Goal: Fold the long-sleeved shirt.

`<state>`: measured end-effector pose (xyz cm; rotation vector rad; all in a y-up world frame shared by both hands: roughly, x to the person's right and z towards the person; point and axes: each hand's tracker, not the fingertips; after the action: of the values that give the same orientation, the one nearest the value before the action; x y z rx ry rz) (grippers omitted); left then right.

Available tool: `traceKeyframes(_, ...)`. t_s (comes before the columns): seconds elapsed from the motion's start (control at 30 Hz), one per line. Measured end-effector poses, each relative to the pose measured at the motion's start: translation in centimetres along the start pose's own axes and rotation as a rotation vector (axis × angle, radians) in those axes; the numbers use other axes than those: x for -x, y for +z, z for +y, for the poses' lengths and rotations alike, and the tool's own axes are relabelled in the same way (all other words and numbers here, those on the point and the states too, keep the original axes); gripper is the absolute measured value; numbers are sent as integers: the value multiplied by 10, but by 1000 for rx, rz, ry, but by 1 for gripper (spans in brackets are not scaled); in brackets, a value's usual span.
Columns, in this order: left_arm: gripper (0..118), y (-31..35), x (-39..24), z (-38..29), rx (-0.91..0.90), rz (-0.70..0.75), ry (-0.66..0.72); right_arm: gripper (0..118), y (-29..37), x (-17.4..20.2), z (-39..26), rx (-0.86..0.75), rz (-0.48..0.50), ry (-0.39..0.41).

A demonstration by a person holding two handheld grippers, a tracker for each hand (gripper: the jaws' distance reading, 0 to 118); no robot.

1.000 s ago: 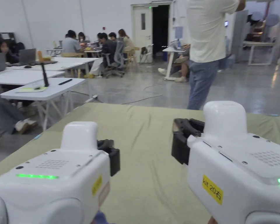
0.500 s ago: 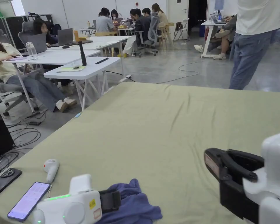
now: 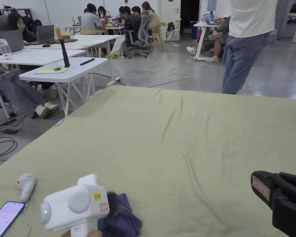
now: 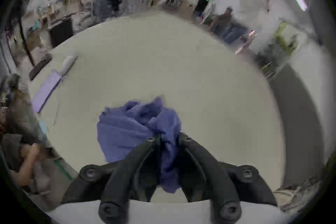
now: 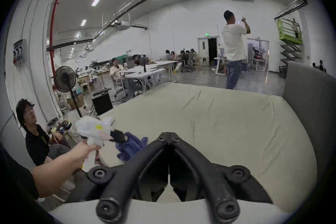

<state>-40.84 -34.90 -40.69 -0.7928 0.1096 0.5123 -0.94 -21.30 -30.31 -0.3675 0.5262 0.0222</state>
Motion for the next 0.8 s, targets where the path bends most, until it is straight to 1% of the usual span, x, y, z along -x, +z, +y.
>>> traceKeyframes(0.03, 9, 20, -23, 11, -43, -41, -22, 0, 3, -1, 3, -18, -10, 6)
traceKeyframes(0.1, 9, 62, -75, 31, -147, -103, -130, 0, 12, -6, 12, -53, -35, 22)
traceKeyframes(0.13, 9, 77, -92, 44, -196, -163, -159, 0, 18, -10, 18, -72, -38, 22)
traceKeyframes(0.17, 9, 96, -117, 53, -241, -237, -176, 0, 25, -15, 24, -95, -43, 16)
traceKeyframes(0.27, 9, 134, -191, 71, -289, -421, -249, 0, 51, -32, 41, -181, -82, -21)
traceKeyframes(0.33, 9, 149, -239, 70, -338, -472, -322, 0, 71, -45, 49, -223, -113, -41)
traceKeyframes(0.43, 9, 135, -300, 55, -350, -483, -428, 0, 96, -65, 55, -253, -153, -61)
traceKeyframes(0.5, 9, 105, -329, 33, -305, -477, -461, 0, 109, -77, 52, -254, -198, -59)
traceKeyframes(0.53, 9, 82, -342, 16, -263, -465, -472, 0, 113, -84, 49, -238, -204, -49)
traceKeyframes(0.57, 9, 53, -350, -3, -204, -446, -469, 0, 115, -93, 43, -180, -185, -47)
traceKeyframes(0.6, 9, 22, -356, -23, -130, -405, -475, 0, 115, -103, 39, -123, -138, -67)
traceKeyframes(0.63, 9, -10, -361, -45, -64, -365, -488, 0, 117, -111, 32, -102, -99, -108)
traceKeyframes(0.67, 9, -45, -361, -70, 20, -318, -494, 0, 120, -118, 22, -111, -96, -139)
traceKeyframes(0.73, 9, -114, -354, -124, 193, -257, -489, 0, 125, -125, 4, -91, -178, -137)
traceKeyframes(0.77, 9, -141, -348, -149, 271, -225, -482, 0, 126, -127, -3, -75, -207, -118)
traceKeyframes(0.8, 9, -175, -347, -176, 344, -198, -467, 0, 128, -130, -11, -64, -222, -114)
